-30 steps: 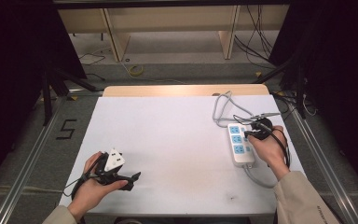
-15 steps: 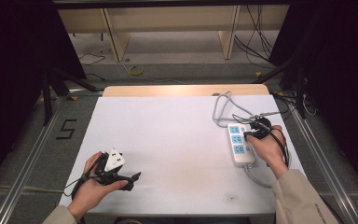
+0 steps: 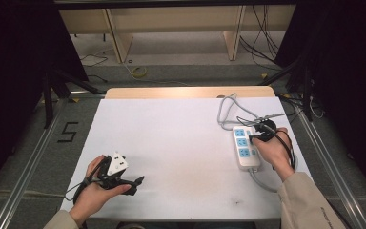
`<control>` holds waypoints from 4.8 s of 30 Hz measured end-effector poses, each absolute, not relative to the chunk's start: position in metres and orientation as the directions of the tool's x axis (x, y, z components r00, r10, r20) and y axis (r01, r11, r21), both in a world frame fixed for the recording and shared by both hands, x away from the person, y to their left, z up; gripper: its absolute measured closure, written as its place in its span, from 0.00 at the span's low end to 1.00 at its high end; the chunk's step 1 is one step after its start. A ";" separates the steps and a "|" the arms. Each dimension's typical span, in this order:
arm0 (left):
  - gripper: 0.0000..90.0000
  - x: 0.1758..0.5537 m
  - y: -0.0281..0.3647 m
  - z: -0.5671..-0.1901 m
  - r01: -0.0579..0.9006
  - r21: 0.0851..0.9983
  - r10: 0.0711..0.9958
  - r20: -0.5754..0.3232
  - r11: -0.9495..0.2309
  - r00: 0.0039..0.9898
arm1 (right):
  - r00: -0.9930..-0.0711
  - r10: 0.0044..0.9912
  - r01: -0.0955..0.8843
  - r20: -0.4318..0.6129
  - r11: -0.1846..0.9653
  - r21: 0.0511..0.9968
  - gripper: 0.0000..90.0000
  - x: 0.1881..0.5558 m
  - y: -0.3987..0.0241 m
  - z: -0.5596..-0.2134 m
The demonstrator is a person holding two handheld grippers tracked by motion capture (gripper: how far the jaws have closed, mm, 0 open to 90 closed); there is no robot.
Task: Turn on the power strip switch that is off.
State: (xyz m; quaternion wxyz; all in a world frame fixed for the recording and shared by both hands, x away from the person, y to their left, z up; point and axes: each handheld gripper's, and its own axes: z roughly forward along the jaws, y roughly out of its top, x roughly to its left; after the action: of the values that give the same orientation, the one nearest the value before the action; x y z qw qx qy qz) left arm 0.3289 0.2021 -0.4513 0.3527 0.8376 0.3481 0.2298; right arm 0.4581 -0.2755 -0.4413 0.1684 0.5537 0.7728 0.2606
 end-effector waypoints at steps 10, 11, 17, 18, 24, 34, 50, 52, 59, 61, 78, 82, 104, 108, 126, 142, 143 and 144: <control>0.07 0.329 0.202 -0.451 0.422 0.751 0.746 0.139 -0.508 0.652 | -0.322 0.946 0.777 0.030 0.246 0.580 1.00 0.460 -0.276 -0.442; 0.07 0.329 0.202 -0.451 0.422 0.751 0.746 0.139 -0.509 0.652 | -0.322 0.946 0.778 0.029 0.247 0.578 1.00 0.460 -0.276 -0.442; 0.07 0.329 0.202 -0.452 0.422 0.751 0.746 0.138 -0.508 0.651 | -0.327 0.945 0.782 0.017 0.261 0.566 1.00 0.461 -0.274 -0.441; 0.07 0.329 0.202 -0.451 0.422 0.750 0.745 0.139 -0.509 0.652 | -0.331 0.943 0.781 0.014 0.266 0.565 1.00 0.462 -0.274 -0.441; 0.07 0.329 0.202 -0.452 0.423 0.750 0.746 0.138 -0.509 0.652 | -0.327 0.945 0.789 0.026 0.257 0.558 1.00 0.463 -0.275 -0.441; 0.07 0.329 0.201 -0.452 0.426 0.751 0.747 0.133 -0.504 0.651 | -0.330 0.944 0.796 0.015 0.270 0.542 1.00 0.465 -0.274 -0.440; 0.07 0.329 0.201 -0.452 0.430 0.751 0.749 0.128 -0.501 0.650 | -0.333 0.943 0.810 0.006 0.282 0.514 1.00 0.468 -0.271 -0.438; 0.07 0.329 0.201 -0.452 0.430 0.751 0.749 0.127 -0.500 0.650 | -0.332 0.943 0.816 0.006 0.284 0.503 1.00 0.469 -0.270 -0.438; 0.07 0.329 0.201 -0.452 0.431 0.750 0.749 0.127 -0.502 0.651 | -0.332 0.943 0.825 0.011 0.284 0.489 1.00 0.471 -0.270 -0.437; 0.07 0.329 0.201 -0.452 0.430 0.751 0.749 0.128 -0.501 0.650 | -0.331 0.944 0.827 0.011 0.284 0.485 1.00 0.472 -0.270 -0.436; 0.07 0.329 0.201 -0.452 0.428 0.746 0.744 0.133 -0.511 0.655 | -0.328 0.945 0.839 0.008 0.287 0.462 1.00 0.475 -0.269 -0.435; 0.07 0.329 0.201 -0.452 0.428 0.746 0.743 0.133 -0.511 0.656 | -0.327 0.945 0.840 0.012 0.284 0.462 1.00 0.475 -0.269 -0.435; 0.07 0.329 0.199 -0.453 0.426 0.751 0.745 0.128 -0.504 0.655 | -0.322 0.947 0.850 0.017 0.281 0.445 1.00 0.476 -0.269 -0.435; 0.07 0.329 0.199 -0.453 0.426 0.750 0.744 0.129 -0.505 0.656 | -0.323 0.946 0.850 0.014 0.284 0.444 1.00 0.477 -0.268 -0.435; 0.07 0.329 0.199 -0.453 0.427 0.751 0.744 0.127 -0.504 0.656 | -0.321 0.947 0.847 0.005 0.284 0.449 1.00 0.476 -0.267 -0.435; 0.07 0.329 0.200 -0.452 0.428 0.751 0.744 0.125 -0.503 0.656 | -0.323 0.946 0.842 0.005 0.285 0.457 1.00 0.474 -0.267 -0.436; 0.07 0.329 0.199 -0.452 0.427 0.751 0.744 0.125 -0.503 0.657 | -0.322 0.947 0.842 0.004 0.285 0.458 1.00 0.474 -0.267 -0.436; 0.07 0.329 0.199 -0.452 0.427 0.751 0.744 0.125 -0.503 0.657 | -0.324 0.946 0.841 0.002 0.287 0.458 1.00 0.474 -0.267 -0.436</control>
State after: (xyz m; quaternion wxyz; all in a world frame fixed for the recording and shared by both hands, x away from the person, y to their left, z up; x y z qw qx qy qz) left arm 0.3292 0.1994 -0.4525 0.3554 0.8379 0.3493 0.2227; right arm 0.4737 -0.2671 -0.4355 0.1362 0.5651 0.7907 0.1923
